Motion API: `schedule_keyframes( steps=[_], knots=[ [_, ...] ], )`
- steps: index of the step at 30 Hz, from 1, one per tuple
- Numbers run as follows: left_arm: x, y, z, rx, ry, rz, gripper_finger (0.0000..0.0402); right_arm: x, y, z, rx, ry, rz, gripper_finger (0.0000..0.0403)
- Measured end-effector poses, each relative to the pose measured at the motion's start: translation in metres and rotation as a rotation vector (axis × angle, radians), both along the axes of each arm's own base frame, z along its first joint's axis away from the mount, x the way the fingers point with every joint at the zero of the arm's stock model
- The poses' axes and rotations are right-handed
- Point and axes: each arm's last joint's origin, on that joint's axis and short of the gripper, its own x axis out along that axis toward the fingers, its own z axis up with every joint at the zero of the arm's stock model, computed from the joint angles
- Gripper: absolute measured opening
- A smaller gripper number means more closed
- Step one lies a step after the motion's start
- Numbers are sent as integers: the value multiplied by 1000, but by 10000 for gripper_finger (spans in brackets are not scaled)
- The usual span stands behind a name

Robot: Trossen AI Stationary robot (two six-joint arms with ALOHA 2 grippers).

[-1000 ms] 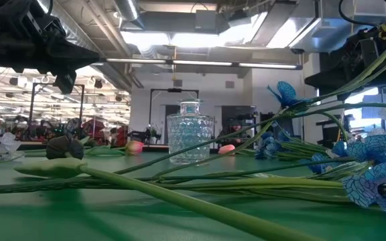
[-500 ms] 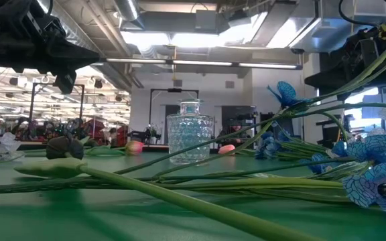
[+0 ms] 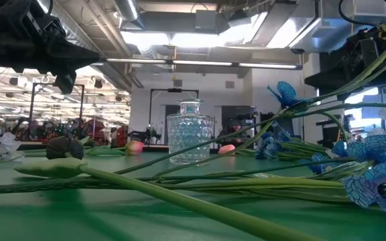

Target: Sort flowers into vase by color

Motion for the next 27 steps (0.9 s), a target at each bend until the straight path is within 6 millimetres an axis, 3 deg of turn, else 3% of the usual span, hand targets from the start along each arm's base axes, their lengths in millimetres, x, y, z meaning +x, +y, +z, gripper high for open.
schedule_keyframes(
  steps=[16,27],
  knots=[
    [0,0,0,0,0,0,0,0,0,1,-7,-16,4,14],
    [0,0,0,0,0,0,0,0,0,0,-110,24,3,14]
  ],
)
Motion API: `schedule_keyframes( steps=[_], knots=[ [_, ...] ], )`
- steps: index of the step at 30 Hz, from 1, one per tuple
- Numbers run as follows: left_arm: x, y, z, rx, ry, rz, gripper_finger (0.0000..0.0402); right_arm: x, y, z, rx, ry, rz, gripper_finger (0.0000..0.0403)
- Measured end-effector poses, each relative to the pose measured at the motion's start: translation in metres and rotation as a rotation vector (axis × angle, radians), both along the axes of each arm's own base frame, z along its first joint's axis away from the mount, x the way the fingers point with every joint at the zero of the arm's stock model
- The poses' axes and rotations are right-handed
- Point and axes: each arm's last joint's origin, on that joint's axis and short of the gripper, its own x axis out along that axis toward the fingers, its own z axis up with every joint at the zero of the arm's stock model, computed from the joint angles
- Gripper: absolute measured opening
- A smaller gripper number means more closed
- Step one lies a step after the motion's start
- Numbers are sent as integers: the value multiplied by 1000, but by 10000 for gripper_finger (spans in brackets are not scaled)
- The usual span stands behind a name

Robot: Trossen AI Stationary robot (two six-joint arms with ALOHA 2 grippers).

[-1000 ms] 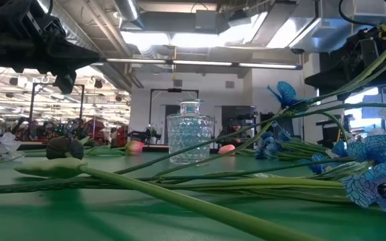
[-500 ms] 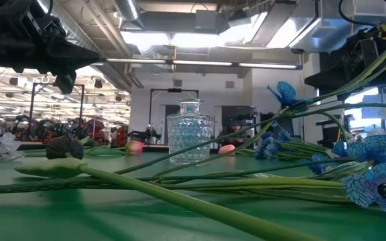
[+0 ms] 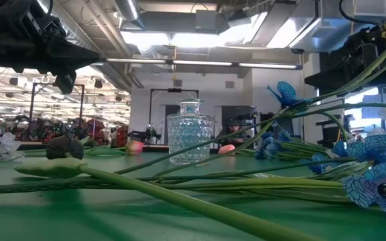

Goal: Sort flowers into vase by color
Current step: Put the right pink tulip into the blue vase

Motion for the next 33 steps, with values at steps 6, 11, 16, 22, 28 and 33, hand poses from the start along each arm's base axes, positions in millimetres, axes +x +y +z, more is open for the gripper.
schedule_keyframes(
  steps=[6,11,16,22,28,33],
  knots=[
    [0,0,0,0,0,0,0,0,0,0,0,-1,-1,14],
    [0,0,0,0,0,0,0,0,0,2,-7,-15,-1,14],
    [0,0,0,0,0,0,0,0,2,15,-45,-144,66,14],
    [0,0,0,0,0,0,0,-7,4,42,-18,-404,52,14],
    [0,0,0,0,0,0,0,-1,-4,59,169,-204,-115,14],
    [0,0,0,0,0,0,0,21,-15,78,268,103,-195,14]
  ],
)
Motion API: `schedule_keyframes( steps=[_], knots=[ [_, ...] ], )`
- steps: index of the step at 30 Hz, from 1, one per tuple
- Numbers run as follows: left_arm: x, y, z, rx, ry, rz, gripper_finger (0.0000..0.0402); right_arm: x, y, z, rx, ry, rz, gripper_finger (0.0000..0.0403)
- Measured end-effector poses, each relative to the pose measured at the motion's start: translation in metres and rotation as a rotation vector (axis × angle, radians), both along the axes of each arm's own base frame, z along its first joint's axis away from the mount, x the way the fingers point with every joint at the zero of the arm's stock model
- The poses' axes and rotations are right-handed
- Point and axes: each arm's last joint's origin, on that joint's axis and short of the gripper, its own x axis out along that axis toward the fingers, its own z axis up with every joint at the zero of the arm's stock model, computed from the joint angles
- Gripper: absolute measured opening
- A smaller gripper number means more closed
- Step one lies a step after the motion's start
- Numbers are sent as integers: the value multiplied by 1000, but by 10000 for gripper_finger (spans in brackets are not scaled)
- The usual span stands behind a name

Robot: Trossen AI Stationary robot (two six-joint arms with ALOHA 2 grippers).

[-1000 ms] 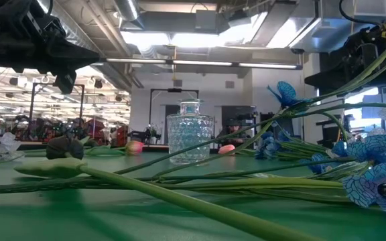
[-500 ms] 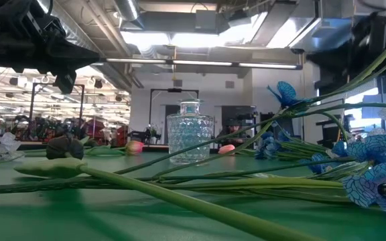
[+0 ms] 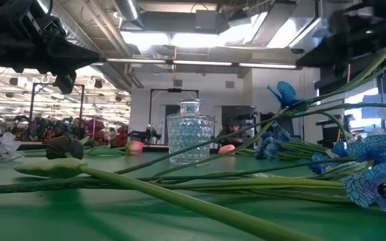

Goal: Sort flowers into vase by color
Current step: Put the right pink tulip into the blue vase

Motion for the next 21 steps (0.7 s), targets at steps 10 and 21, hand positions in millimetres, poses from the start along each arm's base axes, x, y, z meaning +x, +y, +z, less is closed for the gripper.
schedule_keyframes(
  steps=[10,21],
  knots=[
    [0,0,0,0,0,0,0,43,-42,21,111,718,-236,14],
    [0,0,0,0,0,0,0,57,-108,-21,346,800,-100,28]
  ],
)
